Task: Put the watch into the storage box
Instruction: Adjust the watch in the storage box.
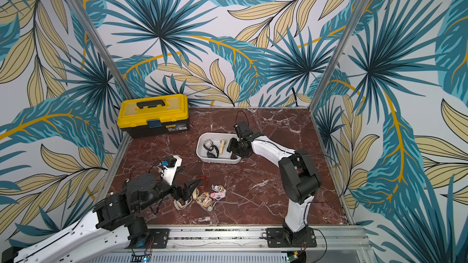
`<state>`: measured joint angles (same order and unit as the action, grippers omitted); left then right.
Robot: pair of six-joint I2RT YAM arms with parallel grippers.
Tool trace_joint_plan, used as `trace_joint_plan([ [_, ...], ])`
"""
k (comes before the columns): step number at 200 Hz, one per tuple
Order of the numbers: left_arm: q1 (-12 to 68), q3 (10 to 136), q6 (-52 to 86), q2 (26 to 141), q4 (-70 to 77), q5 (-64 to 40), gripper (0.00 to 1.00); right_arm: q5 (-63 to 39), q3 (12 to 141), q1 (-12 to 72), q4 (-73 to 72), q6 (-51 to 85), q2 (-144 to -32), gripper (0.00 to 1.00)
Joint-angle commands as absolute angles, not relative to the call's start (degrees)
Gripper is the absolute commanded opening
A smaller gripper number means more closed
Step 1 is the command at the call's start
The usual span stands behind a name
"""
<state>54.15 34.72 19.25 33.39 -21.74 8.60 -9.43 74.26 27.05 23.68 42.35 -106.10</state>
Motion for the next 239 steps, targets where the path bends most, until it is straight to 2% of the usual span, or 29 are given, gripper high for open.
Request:
trace_joint_plan([
  [1, 54.14, 33.66, 18.65, 32.96, -21.61, 9.32, 1.0, -9.05, 75.56, 26.82, 24.3, 41.05, -107.25, 0.55],
  [73, 54.14, 33.67, 18.61, 32.87, -22.21, 10.24, 1.0, -9.71, 76.43, 26.77, 23.12, 40.61, -109.66, 0.42],
  [109, 54.12, 33.58, 18.41, 32.87, -22.32, 10.44, 1.0, -10.84, 77.2, 26.78, 22.24, 40.5, -110.5, 0.18],
  [145, 54.1, 33.49, 18.42, 32.88, -22.49, 10.59, 1.0, -12.11, 79.15, 26.75, 23.48, 39.55, -112.44, 0.01],
  [181, 54.14, 33.4, 18.44, 32.78, -22.68, 10.72, 1.0, -11.8, 82.26, 26.88, 26.5, 37.17, -112.59, 0.0],
  [239, 54.13, 32.78, 18.09, 33.05, -21.41, 10.99, 1.0, -7.88, 99.61, 26.94, 46.2, 26.73, -119.77, 0.0],
])
